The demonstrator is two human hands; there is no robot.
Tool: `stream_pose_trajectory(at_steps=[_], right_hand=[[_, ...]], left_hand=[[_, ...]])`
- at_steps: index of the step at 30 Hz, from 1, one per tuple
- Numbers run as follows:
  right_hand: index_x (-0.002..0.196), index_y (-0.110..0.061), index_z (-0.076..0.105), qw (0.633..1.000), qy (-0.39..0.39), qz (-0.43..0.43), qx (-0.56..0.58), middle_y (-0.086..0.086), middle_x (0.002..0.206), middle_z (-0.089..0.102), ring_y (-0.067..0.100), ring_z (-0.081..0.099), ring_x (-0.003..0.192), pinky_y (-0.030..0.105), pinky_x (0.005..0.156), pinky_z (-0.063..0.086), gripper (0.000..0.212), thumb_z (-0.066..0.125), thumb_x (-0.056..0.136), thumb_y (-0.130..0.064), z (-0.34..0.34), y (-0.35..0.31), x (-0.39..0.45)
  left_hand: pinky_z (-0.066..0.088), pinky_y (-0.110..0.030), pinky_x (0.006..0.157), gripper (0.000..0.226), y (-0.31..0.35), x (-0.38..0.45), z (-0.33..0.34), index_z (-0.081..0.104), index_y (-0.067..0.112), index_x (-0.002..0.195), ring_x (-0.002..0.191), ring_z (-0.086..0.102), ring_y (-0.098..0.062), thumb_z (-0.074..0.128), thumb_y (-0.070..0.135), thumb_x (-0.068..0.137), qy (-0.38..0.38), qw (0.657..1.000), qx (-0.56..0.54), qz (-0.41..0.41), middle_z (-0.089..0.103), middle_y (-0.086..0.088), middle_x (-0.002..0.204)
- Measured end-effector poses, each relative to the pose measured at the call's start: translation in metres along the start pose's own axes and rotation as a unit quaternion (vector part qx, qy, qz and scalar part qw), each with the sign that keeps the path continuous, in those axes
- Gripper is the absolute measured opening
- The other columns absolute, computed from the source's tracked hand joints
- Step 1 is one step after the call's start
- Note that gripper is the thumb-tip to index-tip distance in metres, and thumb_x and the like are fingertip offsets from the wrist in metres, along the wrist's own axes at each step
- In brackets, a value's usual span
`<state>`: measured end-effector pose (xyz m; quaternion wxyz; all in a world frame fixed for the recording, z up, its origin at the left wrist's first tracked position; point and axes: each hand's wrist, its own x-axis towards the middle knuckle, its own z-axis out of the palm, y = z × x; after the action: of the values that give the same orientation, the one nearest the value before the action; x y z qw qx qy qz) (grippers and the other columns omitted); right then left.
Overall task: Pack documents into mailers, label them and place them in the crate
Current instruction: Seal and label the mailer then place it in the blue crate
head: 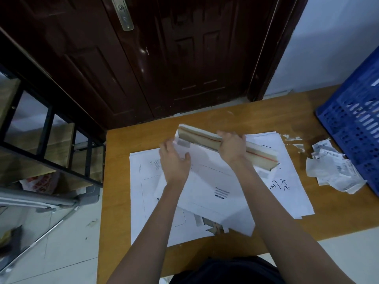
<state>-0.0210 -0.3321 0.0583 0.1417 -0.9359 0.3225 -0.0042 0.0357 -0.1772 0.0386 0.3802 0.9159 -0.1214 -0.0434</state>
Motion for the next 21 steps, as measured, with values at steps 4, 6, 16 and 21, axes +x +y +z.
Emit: stream_pose_trajectory(at_steps=[4,6,16,21], right_hand=[[0.124,-0.027,0.059,0.998,-0.012,-0.051,0.019,0.005,0.111,0.067,0.022,0.051,0.113,0.038,0.101,0.027,0.044,0.044,0.091,-0.003,0.010,-0.002,0.004],[0.120,-0.025,0.063,0.997,-0.015,-0.063,0.042,0.002,0.120,0.063,0.021,0.049,0.116,0.038,0.102,0.026,0.039,0.045,0.091,-0.006,0.019,-0.002,0.005],[0.101,-0.025,0.075,0.986,0.016,-0.097,0.131,-0.002,0.103,0.066,0.023,0.060,0.098,0.038,0.088,0.048,0.027,0.064,0.084,-0.008,0.059,-0.005,-0.018],[0.099,-0.019,0.076,0.985,0.054,-0.094,0.135,0.003,0.098,0.070,0.026,0.065,0.086,0.033,0.074,0.054,0.025,0.067,0.082,-0.003,0.077,-0.003,-0.029]], left_hand=[[0.041,-0.042,0.104,0.087,-0.014,0.008,-0.006,0.029,0.016,0.144,0.126,0.046,-0.027,0.078,0.034,0.075,-0.067,0.992,0.008,-0.110,0.046,-0.007,0.140],[0.046,-0.041,0.098,0.080,-0.017,0.008,-0.005,0.033,0.015,0.142,0.121,0.051,-0.030,0.077,0.030,0.077,-0.113,0.977,-0.039,-0.179,0.053,-0.011,0.133],[0.048,-0.029,0.079,0.050,-0.034,0.002,0.005,0.051,0.014,0.118,0.093,0.054,-0.022,0.076,0.014,0.075,-0.068,0.929,-0.170,-0.323,0.058,-0.005,0.108],[0.046,-0.025,0.068,0.028,-0.049,0.004,0.007,0.065,0.007,0.109,0.084,0.053,-0.022,0.064,0.002,0.081,-0.068,0.890,-0.232,-0.387,0.064,-0.006,0.094]])
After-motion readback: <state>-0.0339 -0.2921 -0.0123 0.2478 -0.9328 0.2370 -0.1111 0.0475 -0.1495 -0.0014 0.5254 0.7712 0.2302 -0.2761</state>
